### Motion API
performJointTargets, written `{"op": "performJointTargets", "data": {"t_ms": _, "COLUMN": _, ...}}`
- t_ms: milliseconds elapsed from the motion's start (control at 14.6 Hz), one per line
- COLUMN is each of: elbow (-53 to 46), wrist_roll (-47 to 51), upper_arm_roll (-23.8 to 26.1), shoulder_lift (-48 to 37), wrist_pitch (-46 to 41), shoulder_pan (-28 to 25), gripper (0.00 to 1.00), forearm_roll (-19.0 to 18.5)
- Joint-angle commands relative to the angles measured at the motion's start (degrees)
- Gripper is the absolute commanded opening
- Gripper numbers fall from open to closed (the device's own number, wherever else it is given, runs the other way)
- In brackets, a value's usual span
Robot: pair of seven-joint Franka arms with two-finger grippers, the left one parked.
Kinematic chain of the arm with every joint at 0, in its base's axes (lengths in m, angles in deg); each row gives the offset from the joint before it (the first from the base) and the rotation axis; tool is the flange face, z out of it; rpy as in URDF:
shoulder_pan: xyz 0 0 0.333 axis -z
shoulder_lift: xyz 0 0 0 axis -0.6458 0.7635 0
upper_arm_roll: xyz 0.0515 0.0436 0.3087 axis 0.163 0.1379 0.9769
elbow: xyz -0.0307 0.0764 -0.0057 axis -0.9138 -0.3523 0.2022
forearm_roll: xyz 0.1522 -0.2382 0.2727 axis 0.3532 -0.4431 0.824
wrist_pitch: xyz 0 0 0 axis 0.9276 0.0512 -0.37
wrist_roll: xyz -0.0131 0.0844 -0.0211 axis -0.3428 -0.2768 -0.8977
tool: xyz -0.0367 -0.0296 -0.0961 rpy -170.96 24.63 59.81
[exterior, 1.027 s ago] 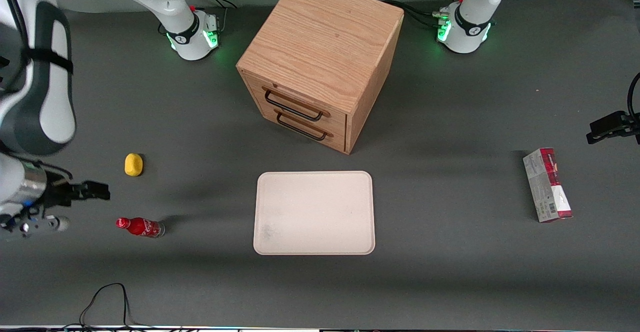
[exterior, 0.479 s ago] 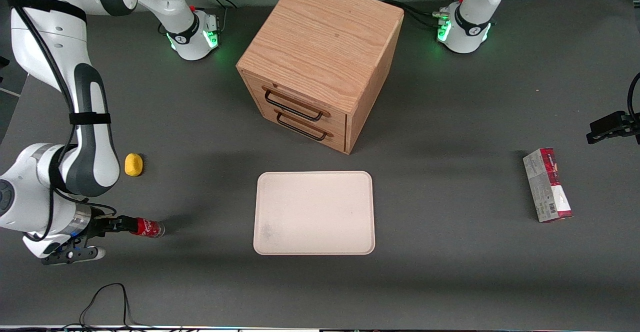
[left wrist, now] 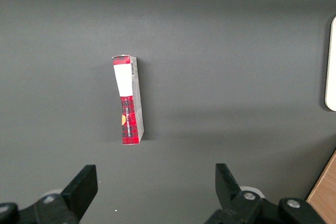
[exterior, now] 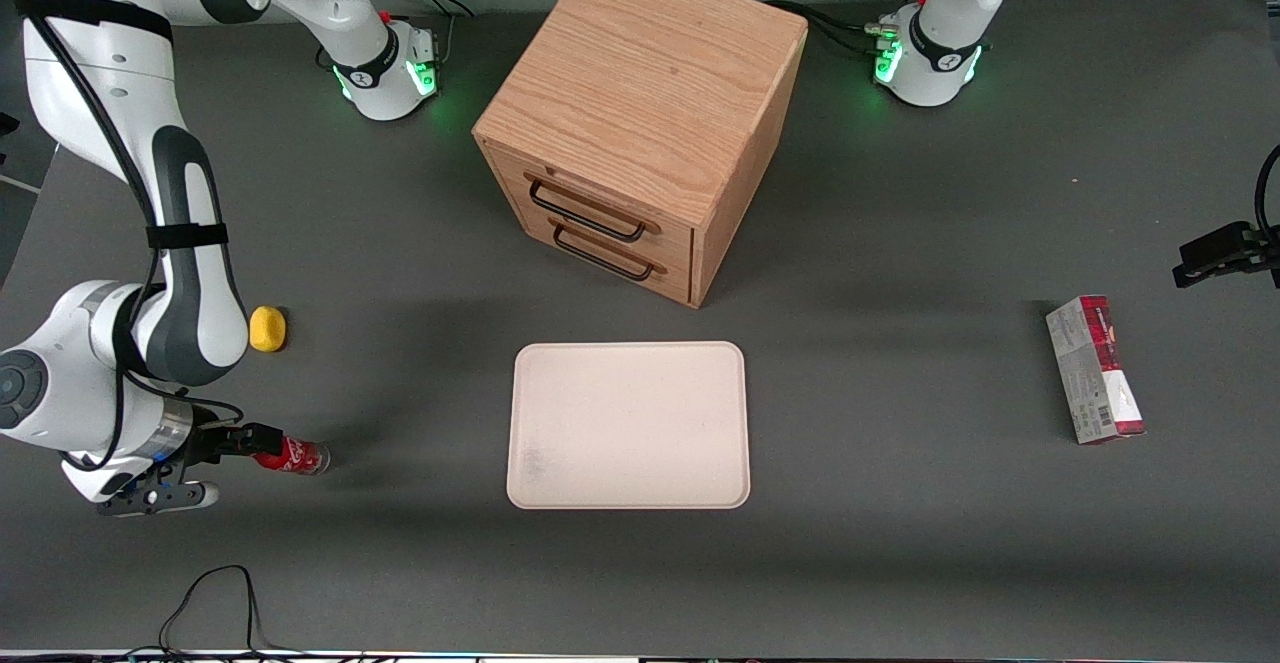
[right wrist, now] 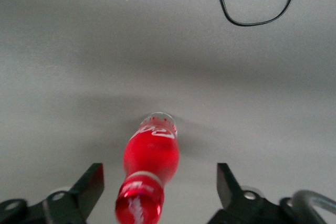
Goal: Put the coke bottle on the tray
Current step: 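Close the right gripper around the red bottle's neck, then lift the red bottle and carry it over the white tray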
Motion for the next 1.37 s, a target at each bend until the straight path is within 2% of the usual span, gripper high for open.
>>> {"op": "performJointTargets", "data": {"t_ms": 0, "elbow": 2.87, "wrist_roll": -1.23, "upper_arm_roll": 0.01, "shoulder_lift": -2.74, "wrist_pitch": -0.32, "shoulder_pan": -0.38, "gripper": 0.77, "forearm_roll": 1.5}}
{"op": "performJointTargets", "data": {"t_ms": 205, "elbow": 2.96, "wrist_roll": -1.5, "upper_arm_roll": -0.08, "shoulder_lift": -2.74, "wrist_pitch": -0.32, "shoulder_pan": -0.47, "gripper": 0.38, "forearm_roll": 2.99}}
{"op": "performJointTargets", "data": {"t_ms": 342, "elbow": 2.87, "wrist_roll": -1.5, "upper_arm_roll": 0.01, "shoulder_lift": -3.0, "wrist_pitch": -0.32, "shoulder_pan": -0.47, "gripper": 0.16, "forearm_roll": 3.0}}
{"op": "performJointTargets", "data": {"t_ms": 479, "elbow": 2.78, "wrist_roll": -1.41, "upper_arm_roll": 0.18, "shoulder_lift": -4.48, "wrist_pitch": -0.58, "shoulder_pan": -0.99, "gripper": 0.03, "forearm_roll": 3.0}}
{"op": "performJointTargets", "data": {"t_ms": 616, "elbow": 1.73, "wrist_roll": -0.36, "upper_arm_roll": 0.36, "shoulder_lift": -8.25, "wrist_pitch": -4.68, "shoulder_pan": -1.87, "gripper": 0.01, "forearm_roll": 1.42}}
{"op": "performJointTargets", "data": {"t_ms": 822, "elbow": -6.59, "wrist_roll": 3.76, "upper_arm_roll": 4.3, "shoulder_lift": -13.01, "wrist_pitch": -20.75, "shoulder_pan": -2.05, "gripper": 0.01, "forearm_roll": -5.51}}
{"op": "performJointTargets", "data": {"t_ms": 959, "elbow": -13.53, "wrist_roll": 7.88, "upper_arm_roll": 8.42, "shoulder_lift": -13.81, "wrist_pitch": -31.56, "shoulder_pan": -2.05, "gripper": 0.01, "forearm_roll": -8.68}}
{"op": "performJointTargets", "data": {"t_ms": 1096, "elbow": -18.38, "wrist_roll": 13.67, "upper_arm_roll": 13.34, "shoulder_lift": -13.9, "wrist_pitch": -40.1, "shoulder_pan": -2.05, "gripper": 0.01, "forearm_roll": -9.48}}
{"op": "performJointTargets", "data": {"t_ms": 1301, "elbow": -19.98, "wrist_roll": 24.57, "upper_arm_roll": 23.87, "shoulder_lift": -14.69, "wrist_pitch": -43.56, "shoulder_pan": -2.05, "gripper": 0.01, "forearm_roll": -14.03}}
